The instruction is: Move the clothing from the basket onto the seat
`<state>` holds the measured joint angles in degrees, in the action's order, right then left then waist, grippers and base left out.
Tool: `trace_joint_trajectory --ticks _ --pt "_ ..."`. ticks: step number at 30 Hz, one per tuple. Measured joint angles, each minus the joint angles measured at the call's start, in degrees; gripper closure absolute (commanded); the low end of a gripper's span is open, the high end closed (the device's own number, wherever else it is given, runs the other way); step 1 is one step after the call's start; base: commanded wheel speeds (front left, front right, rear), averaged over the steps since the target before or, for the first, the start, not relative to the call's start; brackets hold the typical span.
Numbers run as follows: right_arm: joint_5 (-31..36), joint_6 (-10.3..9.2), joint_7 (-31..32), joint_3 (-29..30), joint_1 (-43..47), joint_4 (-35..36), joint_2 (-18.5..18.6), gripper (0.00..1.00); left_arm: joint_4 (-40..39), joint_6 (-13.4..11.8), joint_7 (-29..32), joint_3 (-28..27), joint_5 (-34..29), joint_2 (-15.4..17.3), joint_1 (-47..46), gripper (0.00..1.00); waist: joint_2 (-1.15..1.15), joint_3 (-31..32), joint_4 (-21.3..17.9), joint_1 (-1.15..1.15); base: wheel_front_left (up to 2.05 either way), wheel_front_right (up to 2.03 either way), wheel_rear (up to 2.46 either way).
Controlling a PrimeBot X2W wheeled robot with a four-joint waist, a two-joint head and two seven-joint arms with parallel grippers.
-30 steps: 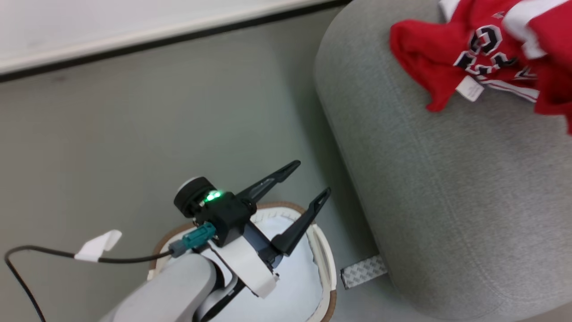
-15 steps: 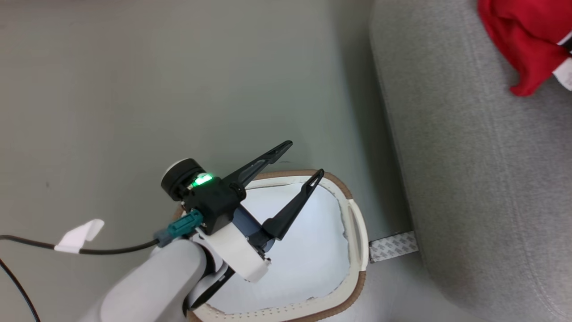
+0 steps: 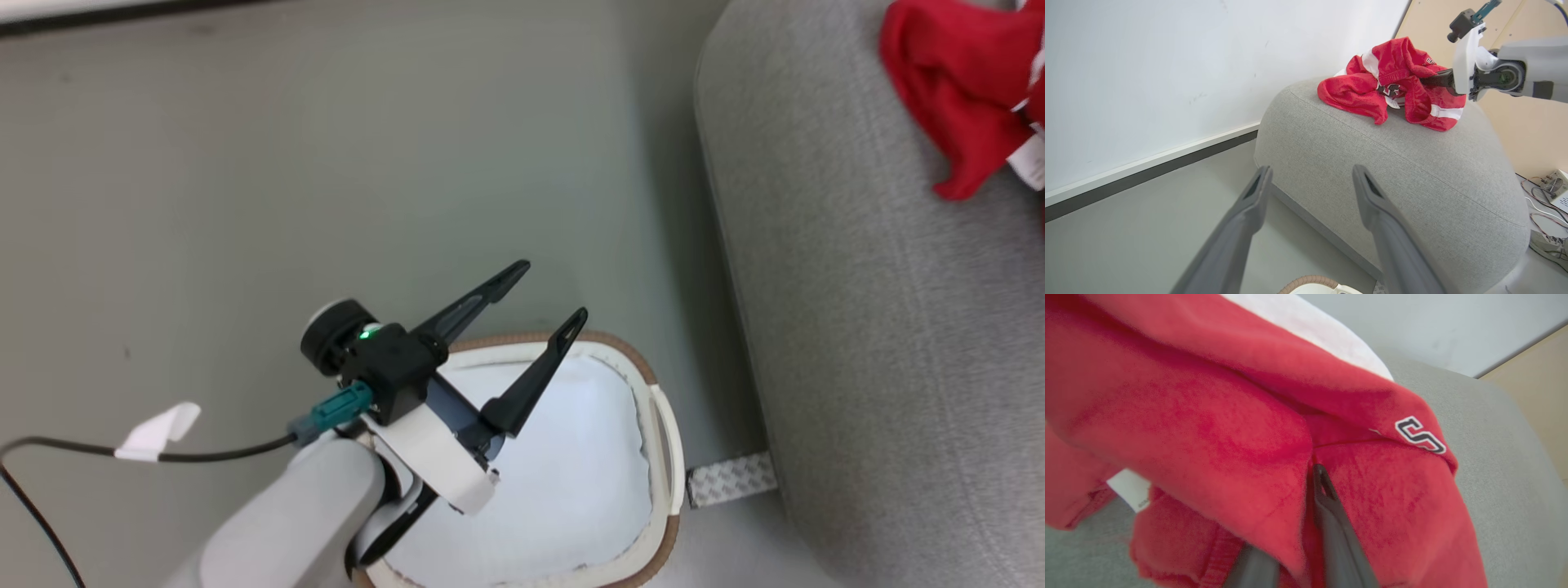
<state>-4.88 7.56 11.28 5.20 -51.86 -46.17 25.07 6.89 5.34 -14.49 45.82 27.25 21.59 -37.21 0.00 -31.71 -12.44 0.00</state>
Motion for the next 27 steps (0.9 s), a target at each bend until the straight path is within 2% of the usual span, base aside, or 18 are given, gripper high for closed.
trace_joint_trajectory --ticks 1,9,12,16,23,27 --pt "-0.48 0.0 0.18 -0.86 0.15 -0.2 -0.16 0.0 0.53 -0.02 -0.14 -0.1 0.41 -0.29 0.46 0.0 0.0 0.82 -0.08 0.0 0.0 0.0 0.0" --pt "-5.37 0.0 1.34 -10.06 4.25 0.88 1.53 0.0 4.58 -1.37 -0.51 -2.2 2.61 -2.71 6.05 0.0 0.0 10.03 -0.83 0.0 0.0 0.0 0.0" --pt "-6.68 0.0 1.11 -14.46 5.85 4.09 3.48 0.0 5.33 -2.44 -0.58 -4.61 3.26 -3.44 8.35 0.0 0.0 14.17 -0.99 -0.01 0.0 0.0 0.0" --pt "-11.1 0.0 -0.86 -17.41 8.4 9.72 4.92 0.0 5.54 -3.46 -0.62 -9.17 4.04 -4.36 11.31 0.0 0.0 19.55 -0.83 -0.01 0.0 0.0 0.0" --pt "-17.07 0.0 -6.03 -17.7 14.72 20.33 5.72 0.0 5.83 -4.42 -0.65 -16.66 3.64 -4.65 16.89 0.0 0.0 27.27 1.76 -0.02 0.0 0.0 0.0" --pt "-18.49 0.0 -9.06 -16.11 20.17 25.63 3.63 0.0 5.76 -4.88 -0.65 -21.05 3.22 -5.34 20.07 0.0 0.0 30.0 4.59 -0.02 0.0 0.0 0.0"
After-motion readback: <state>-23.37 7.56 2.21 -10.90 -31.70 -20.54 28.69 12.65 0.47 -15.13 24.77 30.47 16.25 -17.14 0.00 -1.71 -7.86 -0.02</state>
